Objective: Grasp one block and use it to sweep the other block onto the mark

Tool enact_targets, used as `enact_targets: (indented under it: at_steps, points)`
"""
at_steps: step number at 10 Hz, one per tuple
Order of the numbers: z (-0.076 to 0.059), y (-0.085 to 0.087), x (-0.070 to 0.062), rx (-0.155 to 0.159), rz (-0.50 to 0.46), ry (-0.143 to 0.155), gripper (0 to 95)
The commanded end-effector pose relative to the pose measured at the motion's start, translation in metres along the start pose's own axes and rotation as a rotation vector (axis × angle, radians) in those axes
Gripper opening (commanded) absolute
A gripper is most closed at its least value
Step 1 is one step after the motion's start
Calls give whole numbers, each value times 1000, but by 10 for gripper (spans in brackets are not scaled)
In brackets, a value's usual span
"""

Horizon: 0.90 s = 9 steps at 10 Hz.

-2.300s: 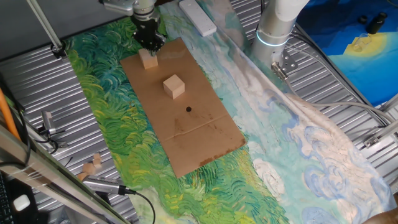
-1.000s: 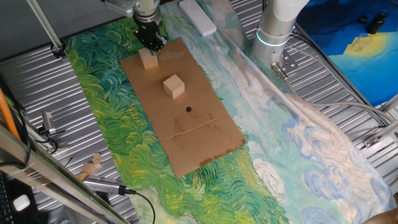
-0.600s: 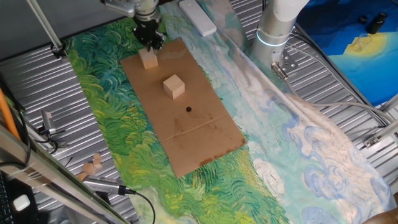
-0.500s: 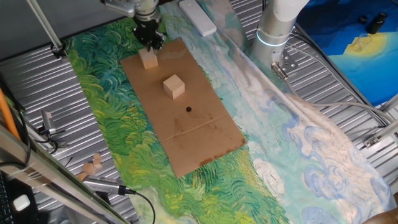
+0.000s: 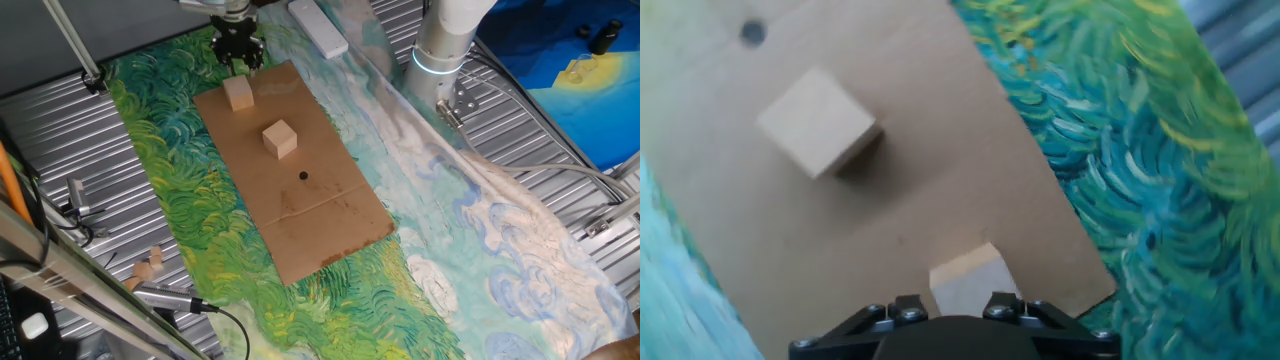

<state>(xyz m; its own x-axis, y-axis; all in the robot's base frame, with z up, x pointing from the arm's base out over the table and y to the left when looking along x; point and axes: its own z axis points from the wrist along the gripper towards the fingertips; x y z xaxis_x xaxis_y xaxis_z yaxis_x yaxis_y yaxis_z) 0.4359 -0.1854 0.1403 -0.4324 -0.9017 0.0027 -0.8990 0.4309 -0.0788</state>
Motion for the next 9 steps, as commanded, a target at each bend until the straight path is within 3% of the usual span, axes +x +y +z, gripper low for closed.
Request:
enact_targets:
  at_steps: [1, 6, 9]
  points:
    - [15, -9, 18, 65, -242, -36, 570]
    - [37, -37, 38, 73, -347, -64, 570]
    - [44, -37, 37, 76, -340, -64, 570]
